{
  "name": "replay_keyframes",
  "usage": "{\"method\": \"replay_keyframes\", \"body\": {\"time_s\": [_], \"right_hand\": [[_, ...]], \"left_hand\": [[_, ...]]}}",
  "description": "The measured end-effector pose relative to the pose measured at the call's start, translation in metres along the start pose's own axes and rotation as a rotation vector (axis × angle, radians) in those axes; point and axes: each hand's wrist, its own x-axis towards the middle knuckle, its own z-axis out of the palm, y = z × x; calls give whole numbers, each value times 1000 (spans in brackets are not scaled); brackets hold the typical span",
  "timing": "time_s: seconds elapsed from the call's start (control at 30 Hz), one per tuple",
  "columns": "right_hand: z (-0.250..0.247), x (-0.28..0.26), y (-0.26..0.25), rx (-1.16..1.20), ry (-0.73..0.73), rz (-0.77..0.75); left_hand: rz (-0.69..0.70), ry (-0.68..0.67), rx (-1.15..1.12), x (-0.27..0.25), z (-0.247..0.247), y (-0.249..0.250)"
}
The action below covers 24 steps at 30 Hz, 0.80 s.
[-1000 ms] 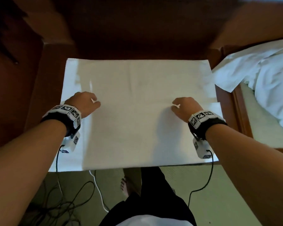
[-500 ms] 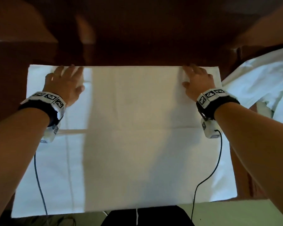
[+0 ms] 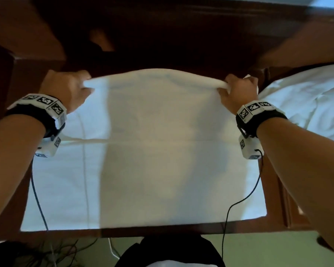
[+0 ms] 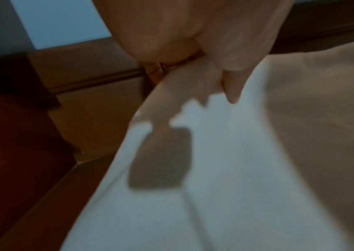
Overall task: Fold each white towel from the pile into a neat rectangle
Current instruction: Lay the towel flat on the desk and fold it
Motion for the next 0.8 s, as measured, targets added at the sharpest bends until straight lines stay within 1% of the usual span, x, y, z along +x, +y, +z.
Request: {"method": "replay_keyframes", "body": {"time_s": [0.1,0.2,0.27,0.33,0.4,0.5,0.53,0.57,0.6,0.67,0.7,0.73,0.8], "right_hand": [[-20,-26,-4,-10,34,-16],[-36,-66,-9,-7,83,-14],[-44,-100,-13,20,156,-11],[-47,-139,-16,43,232,-16],[-42,-182,-16,59,308,-5],[-18,-248,-13,37,379,8],[-6,-268,-11,3,366,24],[7,-287,-8,-35,308,44],[21,-304,-4,-74,193,64],[44,-332,2,-178,-81,102],[53,-342,4,-234,-163,120],[58,-350,4,-259,-204,135],[61,-351,3,-217,-199,143]], "left_hand": [[35,56,-31,-28,-25,-1],[158,129,43,-70,-39,-4],[211,184,89,-105,-40,-5],[234,259,131,-144,-35,-6],[227,315,154,-186,-23,-9],[194,315,164,-253,9,-10],[191,290,165,-272,25,-10],[190,239,172,-289,44,-10],[184,143,186,-303,61,-11],[155,-63,210,-321,90,-11],[133,-121,219,-326,100,-10],[108,-147,222,-329,105,-8],[84,-121,204,-328,113,-1]]}}
